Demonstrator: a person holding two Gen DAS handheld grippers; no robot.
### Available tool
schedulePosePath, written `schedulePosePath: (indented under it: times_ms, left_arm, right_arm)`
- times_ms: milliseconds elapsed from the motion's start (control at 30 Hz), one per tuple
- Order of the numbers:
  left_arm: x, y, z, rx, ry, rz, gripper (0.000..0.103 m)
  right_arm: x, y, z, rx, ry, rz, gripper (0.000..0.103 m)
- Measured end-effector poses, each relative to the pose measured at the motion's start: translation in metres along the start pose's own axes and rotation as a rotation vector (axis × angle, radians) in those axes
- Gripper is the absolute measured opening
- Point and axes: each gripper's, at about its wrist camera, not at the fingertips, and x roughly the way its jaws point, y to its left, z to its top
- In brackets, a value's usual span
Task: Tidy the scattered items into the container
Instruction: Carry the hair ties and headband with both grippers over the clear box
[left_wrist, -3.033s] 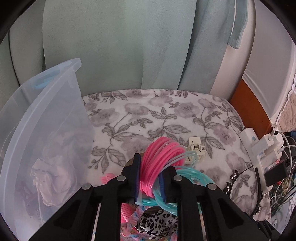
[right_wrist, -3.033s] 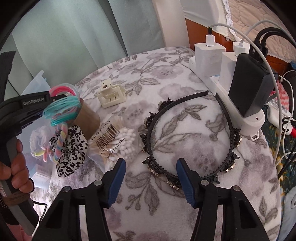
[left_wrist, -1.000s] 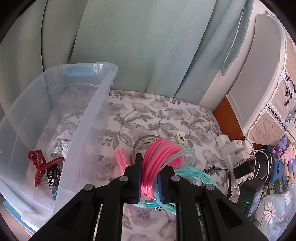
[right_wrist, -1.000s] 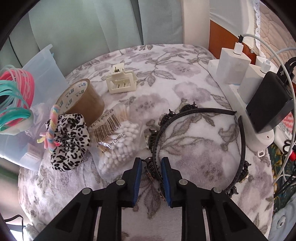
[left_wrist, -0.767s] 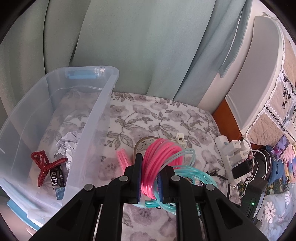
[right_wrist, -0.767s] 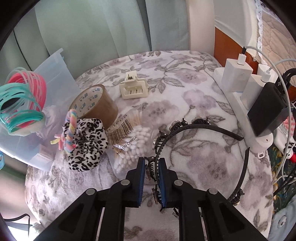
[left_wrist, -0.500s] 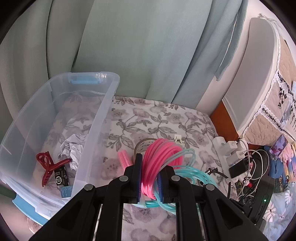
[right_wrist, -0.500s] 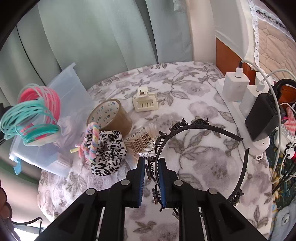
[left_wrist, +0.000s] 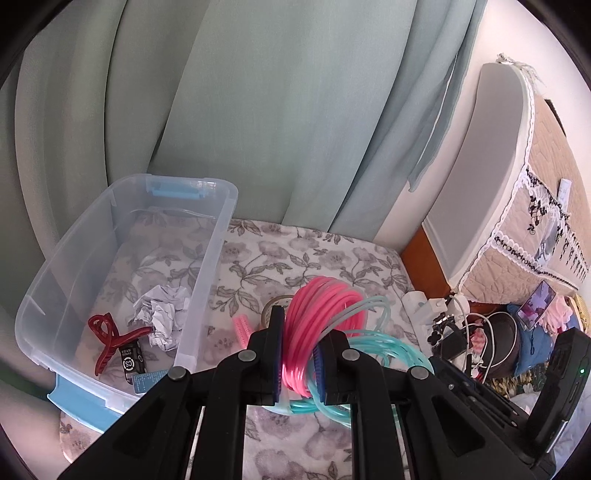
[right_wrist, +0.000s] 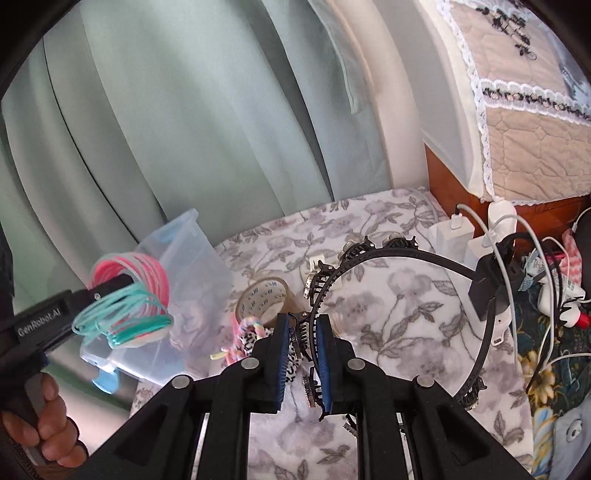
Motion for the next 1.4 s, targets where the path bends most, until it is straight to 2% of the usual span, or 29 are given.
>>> schedulePosePath:
  times_ms: [133, 367, 700, 1067, 1267, 1400]
  left_arm:
    - [-0.02, 0.004, 0.003, -0.014, -0.04, -0.017, 0.014]
    - [-0.057, 0.025, 0.013, -0.07, -0.117, -0.021, 0.014]
    - [-0.102, 0.069, 0.032, -0.159, -0.226, 0.017, 0.015]
    - [-0.119, 0.132, 0.034, -0.294, -0.269, 0.083, 0.015]
    - [-0.116, 0.16, 0.03, -0.36, -0.277, 0.107, 0.015]
    - [-0.105, 0.175, 0.025, -0.387, -0.251, 0.107, 0.015]
  right_arm:
    - [-0.028, 0.012, 0.013, 0.009, -0.085, 0.019, 0.016]
    - [-0.067, 0.045, 0.036, -0.009, -0.182, 0.066, 0.016]
    - [-0.094, 0.114, 0.063, -0.104, -0.255, 0.181, 0.016]
    - [-0.079, 0.199, 0.074, -0.264, -0.229, 0.296, 0.016]
    - [-0.054, 0.239, 0.069, -0.342, -0.174, 0.363, 0.016]
    - [-0.035, 0.26, 0.062, -0.392, -0.13, 0.383, 0.016]
